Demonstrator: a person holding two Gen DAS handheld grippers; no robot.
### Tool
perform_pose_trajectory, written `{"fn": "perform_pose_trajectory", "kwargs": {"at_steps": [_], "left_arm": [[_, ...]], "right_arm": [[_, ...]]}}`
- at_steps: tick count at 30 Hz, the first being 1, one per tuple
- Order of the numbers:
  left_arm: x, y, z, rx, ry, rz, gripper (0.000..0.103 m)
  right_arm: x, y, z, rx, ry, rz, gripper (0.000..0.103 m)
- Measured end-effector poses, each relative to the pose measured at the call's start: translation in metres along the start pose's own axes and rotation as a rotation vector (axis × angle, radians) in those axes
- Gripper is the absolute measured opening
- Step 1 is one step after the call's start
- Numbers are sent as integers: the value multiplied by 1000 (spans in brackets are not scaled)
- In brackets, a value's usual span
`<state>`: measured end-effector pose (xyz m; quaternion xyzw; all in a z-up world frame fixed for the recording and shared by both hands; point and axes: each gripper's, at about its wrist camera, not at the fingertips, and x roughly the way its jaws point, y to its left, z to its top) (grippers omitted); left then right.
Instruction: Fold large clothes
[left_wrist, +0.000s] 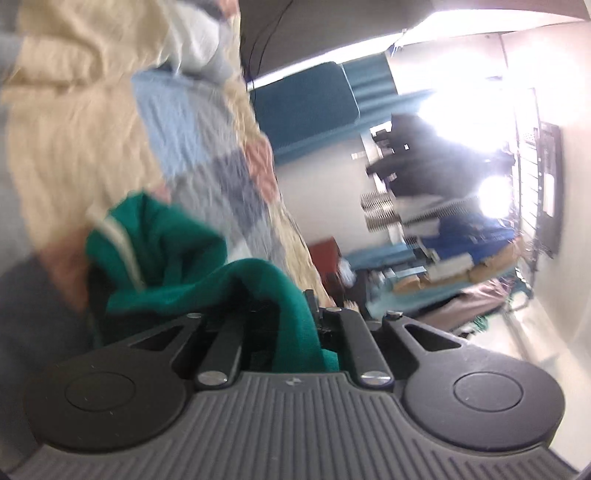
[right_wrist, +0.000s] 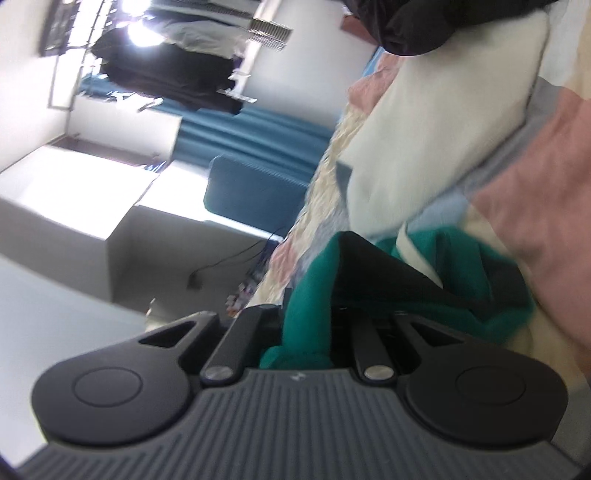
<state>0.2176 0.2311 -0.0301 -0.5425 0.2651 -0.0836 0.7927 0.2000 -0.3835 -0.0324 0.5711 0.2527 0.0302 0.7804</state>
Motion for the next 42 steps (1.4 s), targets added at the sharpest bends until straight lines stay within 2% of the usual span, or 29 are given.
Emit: {"fn": "perform_pose_trajectory", "kwargs": {"at_steps": [5, 11, 16, 20, 23, 28, 29, 31, 32, 33, 35, 38, 42], "left_arm": [[64, 11, 29, 33, -64, 27, 10], [138, 46, 48, 12, -108, 7, 10], [188, 69, 57, 75, -98, 47, 10], [209, 76, 64, 125, -69, 85, 10], [215, 82, 64, 104, -65, 80, 11], [207, 74, 58, 147, -65, 74, 12], [203, 70, 57, 160, -56, 74, 20], [193, 58, 55, 195, -46, 84, 45], [185, 51, 54, 211, -54, 91, 65], [176, 43, 52, 233, -69, 93, 71], [154, 26, 50, 309, -121, 114, 71], [121, 9, 45, 394, -183, 125, 71], [98, -7, 26, 489, -128, 142, 71]], "right_arm": [[59, -21, 14, -25, -16, -53, 12], [115, -61, 25, -33, -19, -24, 12], [149, -79, 36, -87, 1, -40, 12], [158, -83, 34, -168, -3, -27, 12], [157, -88, 36, -156, -12, -1, 12], [143, -82, 30, -195, -54, 13, 14], [139, -80, 28, -203, -59, 14, 17], [131, -78, 25, -191, -68, 32, 29], [125, -77, 23, -178, -76, 46, 40], [119, -75, 20, -173, -86, 58, 51], [103, -64, 14, -208, -121, 35, 57], [77, -42, 1, -312, -194, -56, 58], [49, -16, -18, -428, -229, -150, 58]]}}
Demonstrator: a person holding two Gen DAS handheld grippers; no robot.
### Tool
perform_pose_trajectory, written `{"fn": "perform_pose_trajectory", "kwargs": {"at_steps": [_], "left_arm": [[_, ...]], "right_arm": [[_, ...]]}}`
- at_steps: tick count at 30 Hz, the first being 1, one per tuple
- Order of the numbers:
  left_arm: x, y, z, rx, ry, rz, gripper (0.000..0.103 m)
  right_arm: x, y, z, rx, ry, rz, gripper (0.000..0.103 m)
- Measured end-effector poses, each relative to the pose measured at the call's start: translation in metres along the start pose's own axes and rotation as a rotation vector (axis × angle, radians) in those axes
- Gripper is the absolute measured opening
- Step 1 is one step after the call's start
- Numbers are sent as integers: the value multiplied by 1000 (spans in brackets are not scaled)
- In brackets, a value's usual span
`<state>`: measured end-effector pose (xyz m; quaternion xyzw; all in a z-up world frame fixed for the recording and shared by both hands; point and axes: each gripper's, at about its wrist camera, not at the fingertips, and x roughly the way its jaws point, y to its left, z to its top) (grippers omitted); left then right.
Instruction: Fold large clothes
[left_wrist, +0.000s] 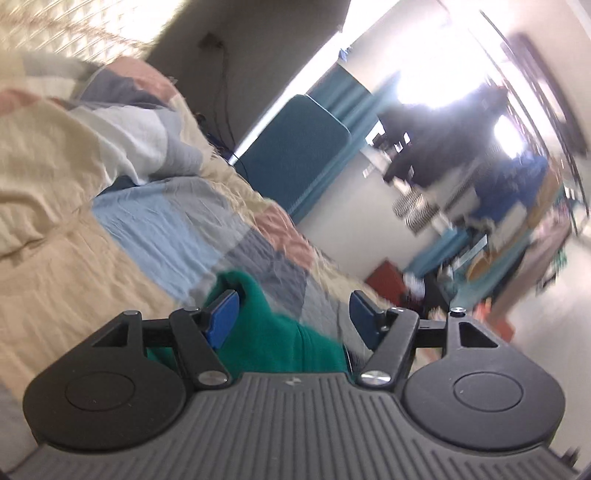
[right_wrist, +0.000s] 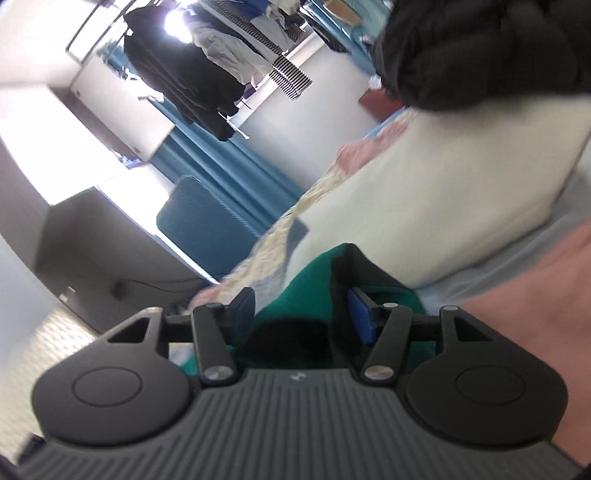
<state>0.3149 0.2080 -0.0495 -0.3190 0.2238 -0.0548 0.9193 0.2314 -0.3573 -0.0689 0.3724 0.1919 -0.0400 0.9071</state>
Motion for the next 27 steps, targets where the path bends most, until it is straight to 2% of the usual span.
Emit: {"fn": "perform_pose_trajectory", "kwargs": {"at_steps": [3, 7, 12, 17, 21, 23, 27], "left_arm": [[-1, -24, -22, 126, 115, 12, 71], [18, -49, -60, 268, 240, 51, 71], [54, -45, -85, 313, 303, 141, 71], [71, -44, -83, 373, 257, 198, 71], [94, -45, -74, 423, 206, 278, 71], [104, -45, -70, 435, 192, 286, 71], [121, -41, -65, 407, 149, 277, 71]], "right_arm": [[-17, 20, -6, -82, -7, 7, 59], [-27, 43, -33, -205, 37, 21, 58], [-9, 69, -68, -399, 156, 31, 56], [31, 80, -70, -495, 219, 2, 55], [53, 87, -64, -551, 207, -4, 54], [70, 87, -56, -525, 226, -13, 50], [95, 76, -47, -464, 234, -30, 50]]}}
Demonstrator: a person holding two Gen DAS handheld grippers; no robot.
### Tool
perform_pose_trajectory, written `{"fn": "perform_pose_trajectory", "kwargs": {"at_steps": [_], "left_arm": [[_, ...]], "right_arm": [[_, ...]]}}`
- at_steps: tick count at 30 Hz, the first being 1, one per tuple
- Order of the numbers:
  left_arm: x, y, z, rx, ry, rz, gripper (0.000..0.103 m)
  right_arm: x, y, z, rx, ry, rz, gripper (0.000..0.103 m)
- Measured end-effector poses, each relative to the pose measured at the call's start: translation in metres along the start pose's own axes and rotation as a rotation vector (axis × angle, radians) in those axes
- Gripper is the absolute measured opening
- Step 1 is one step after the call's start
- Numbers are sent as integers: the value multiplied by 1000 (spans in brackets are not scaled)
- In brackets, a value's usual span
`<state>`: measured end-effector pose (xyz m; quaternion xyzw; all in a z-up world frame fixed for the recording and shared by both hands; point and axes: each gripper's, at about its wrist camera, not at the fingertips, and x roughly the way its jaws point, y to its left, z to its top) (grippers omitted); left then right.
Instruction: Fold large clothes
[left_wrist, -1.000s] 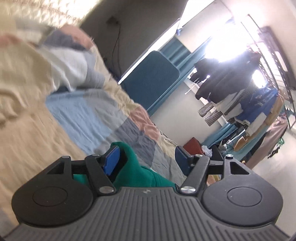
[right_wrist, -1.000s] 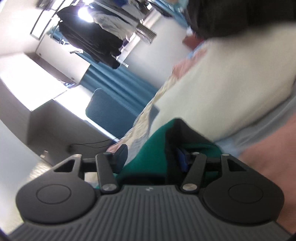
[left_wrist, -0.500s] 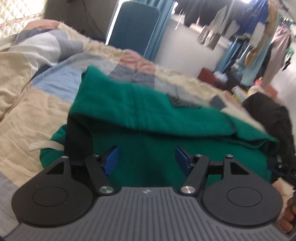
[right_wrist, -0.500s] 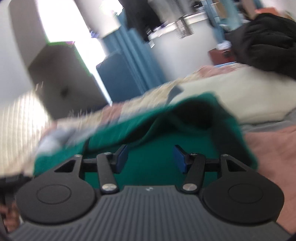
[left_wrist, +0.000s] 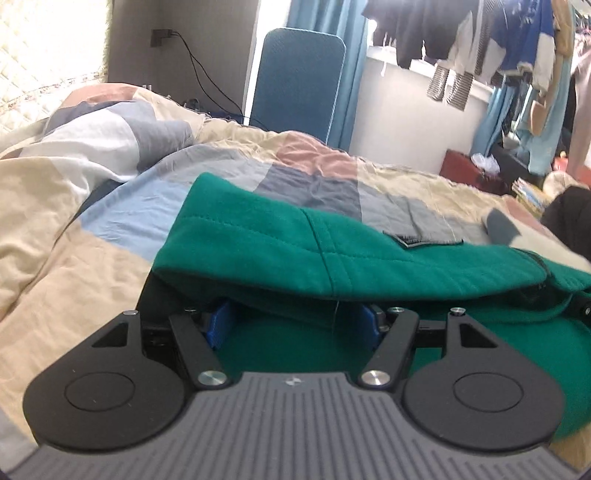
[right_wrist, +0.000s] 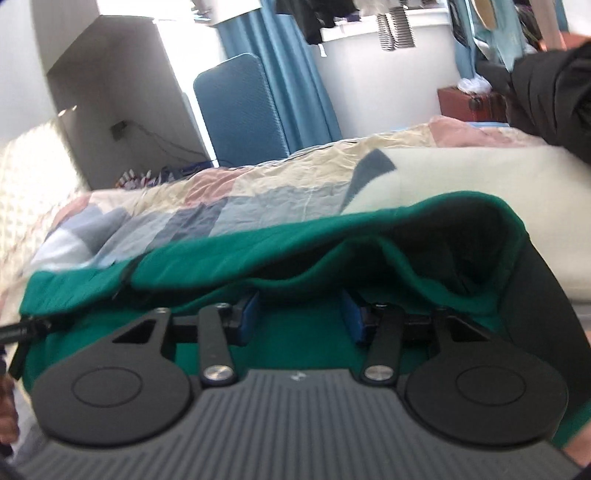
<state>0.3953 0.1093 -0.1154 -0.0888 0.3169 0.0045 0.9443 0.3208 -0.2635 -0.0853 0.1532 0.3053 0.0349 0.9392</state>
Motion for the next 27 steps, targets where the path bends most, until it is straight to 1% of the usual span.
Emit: {"fn": "perform_pose_trajectory", "kwargs": {"at_steps": [2, 4, 8, 12, 14, 16, 19, 22, 25, 26, 27], "left_arm": [[5, -2, 4, 0, -37, -8, 71], [9, -2, 8, -4, -67, -6, 71], [11, 2, 18, -53, -111, -39, 71], [-5, 10, 28, -99, -224, -75, 71], [-14, 13, 32, -118, -254, -93, 71], [-21, 16, 35, -135, -265, -112, 71], [-25, 16, 34, -134, -236, -127, 71], [-26, 8, 27, -88, -179, -141, 71], [-24, -6, 18, -22, -119, -122, 71], [-23, -11, 13, 1, -105, -123, 71], [-23, -16, 8, 16, -92, -140, 71]], "right_arm": [[8, -7, 0, 11, -5, -4, 48], [12, -12, 2, 31, -18, 13, 48], [19, -22, 9, 82, -38, 33, 49], [13, -29, 16, 150, -84, 71, 49], [8, -31, 20, 172, -115, 77, 49], [-1, -32, 23, 178, -147, 75, 50], [-11, -31, 22, 182, -163, 56, 51], [-15, -26, 17, 181, -140, 50, 51], [-17, -15, 11, 134, -110, 53, 51], [-18, -11, 8, 116, -102, 46, 51], [-18, -8, 6, 108, -93, 44, 51]]}}
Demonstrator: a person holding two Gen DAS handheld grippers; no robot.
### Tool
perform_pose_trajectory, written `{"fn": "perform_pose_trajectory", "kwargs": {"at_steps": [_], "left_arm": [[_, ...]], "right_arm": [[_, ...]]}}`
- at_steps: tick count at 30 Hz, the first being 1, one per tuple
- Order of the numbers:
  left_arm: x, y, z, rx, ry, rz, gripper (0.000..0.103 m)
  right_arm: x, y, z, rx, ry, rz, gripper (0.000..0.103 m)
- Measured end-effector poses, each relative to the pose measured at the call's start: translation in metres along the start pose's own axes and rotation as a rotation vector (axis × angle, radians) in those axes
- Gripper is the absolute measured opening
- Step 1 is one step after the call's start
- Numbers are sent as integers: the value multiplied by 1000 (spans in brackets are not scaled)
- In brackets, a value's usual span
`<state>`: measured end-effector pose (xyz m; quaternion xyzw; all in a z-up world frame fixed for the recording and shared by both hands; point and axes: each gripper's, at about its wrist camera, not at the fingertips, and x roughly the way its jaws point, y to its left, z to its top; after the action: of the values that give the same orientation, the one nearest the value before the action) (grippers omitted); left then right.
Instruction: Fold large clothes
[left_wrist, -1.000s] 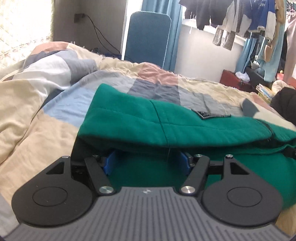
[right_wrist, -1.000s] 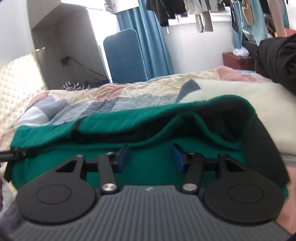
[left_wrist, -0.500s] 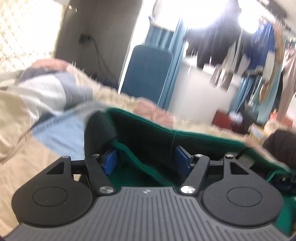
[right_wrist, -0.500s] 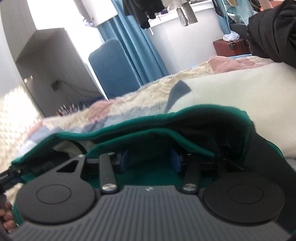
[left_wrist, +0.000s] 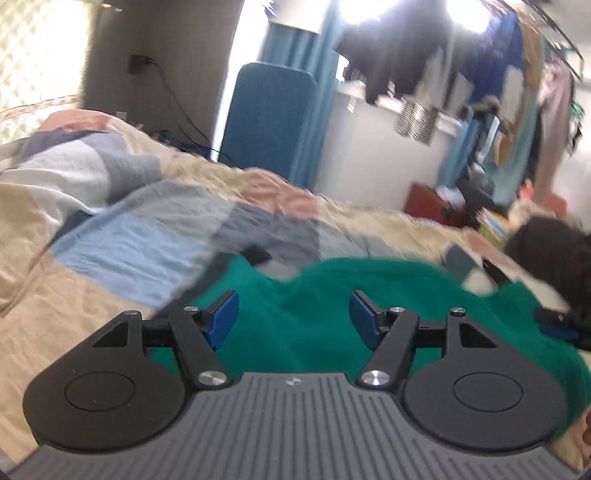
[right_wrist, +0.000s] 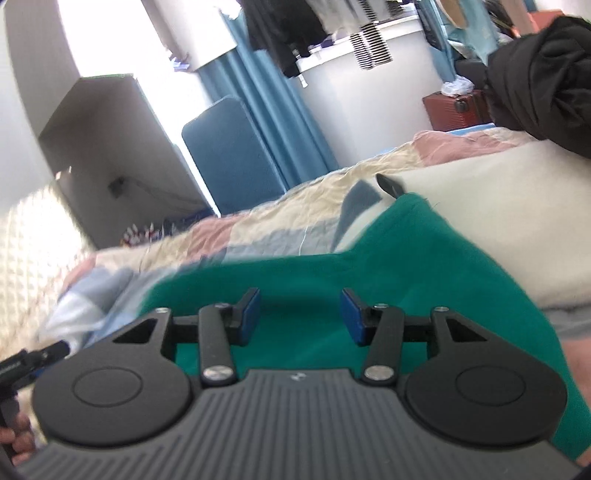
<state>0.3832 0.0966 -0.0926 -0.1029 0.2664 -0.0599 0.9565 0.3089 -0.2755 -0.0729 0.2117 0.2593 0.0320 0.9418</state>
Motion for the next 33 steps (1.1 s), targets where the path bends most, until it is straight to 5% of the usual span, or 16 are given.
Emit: {"fn": "perform_pose_trajectory", "kwargs": {"at_steps": [14, 23, 29, 33], "left_arm": [[40, -25, -39, 117, 186, 52, 71], [13, -37, -28, 90, 169, 92, 71], [-43, -41, -27, 38, 153, 44, 71], [-69, -33, -34, -101, 189, -16, 71]], "right_arm": [[13, 33, -46, -301, 99, -37, 51], [-10, 32, -42, -275, 95, -39, 49], [-60, 28, -33, -207, 61, -41, 51], [-84, 22, -35, -97, 72, -11, 51]]}}
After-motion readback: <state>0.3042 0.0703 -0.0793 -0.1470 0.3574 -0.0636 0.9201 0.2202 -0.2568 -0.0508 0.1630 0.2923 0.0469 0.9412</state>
